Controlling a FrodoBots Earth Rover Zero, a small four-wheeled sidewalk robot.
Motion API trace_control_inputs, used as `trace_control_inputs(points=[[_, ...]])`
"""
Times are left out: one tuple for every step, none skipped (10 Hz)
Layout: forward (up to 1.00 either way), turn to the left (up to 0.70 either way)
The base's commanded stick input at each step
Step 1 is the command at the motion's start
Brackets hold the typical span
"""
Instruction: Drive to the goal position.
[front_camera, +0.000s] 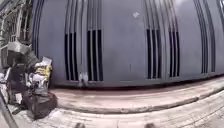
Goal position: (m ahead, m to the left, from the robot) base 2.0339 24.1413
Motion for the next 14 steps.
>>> trace_control_inputs(points=[[0.0,0.05],[0.0,0.34],[0.0,0.45],[0.0,0.45],[0.0,0.45],[0.0,0.45],[0.0,0.45],[0.0,0.45],[0.0,0.45],[0.0,0.45],[0.0,0.45],[0.0,0.45],[0.0,0.45],[0.0,0.45]])
